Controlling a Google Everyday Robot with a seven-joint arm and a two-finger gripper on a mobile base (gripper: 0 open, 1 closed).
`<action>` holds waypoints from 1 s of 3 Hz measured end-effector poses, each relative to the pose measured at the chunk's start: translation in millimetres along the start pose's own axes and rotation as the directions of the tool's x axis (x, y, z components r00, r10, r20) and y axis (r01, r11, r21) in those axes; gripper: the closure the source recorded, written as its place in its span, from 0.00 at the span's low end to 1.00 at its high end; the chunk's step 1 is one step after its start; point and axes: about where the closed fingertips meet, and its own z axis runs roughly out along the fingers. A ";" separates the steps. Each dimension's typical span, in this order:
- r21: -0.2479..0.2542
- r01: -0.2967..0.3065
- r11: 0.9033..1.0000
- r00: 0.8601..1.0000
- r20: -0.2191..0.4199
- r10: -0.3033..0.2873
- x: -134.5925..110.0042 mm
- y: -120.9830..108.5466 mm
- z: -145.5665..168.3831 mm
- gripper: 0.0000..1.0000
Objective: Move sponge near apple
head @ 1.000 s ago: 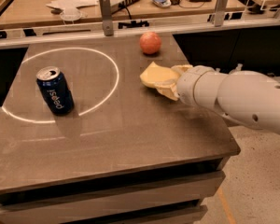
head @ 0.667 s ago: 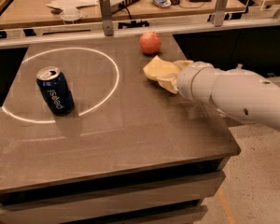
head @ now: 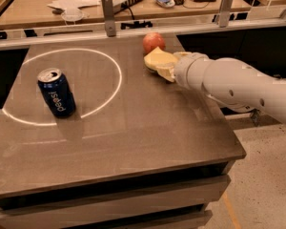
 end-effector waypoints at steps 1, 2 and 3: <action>0.013 -0.029 1.000 1.000 -0.009 0.029 6.7 -8.6 11.1 0.64; 0.023 -0.042 0.999 0.999 -0.023 0.043 12.8 -14.5 12.8 0.40; 0.026 -0.040 0.999 0.999 -0.031 0.041 13.1 -17.1 9.6 0.17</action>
Offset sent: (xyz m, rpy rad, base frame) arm 0.0213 -0.0209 -0.0185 0.0239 0.0517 -0.0684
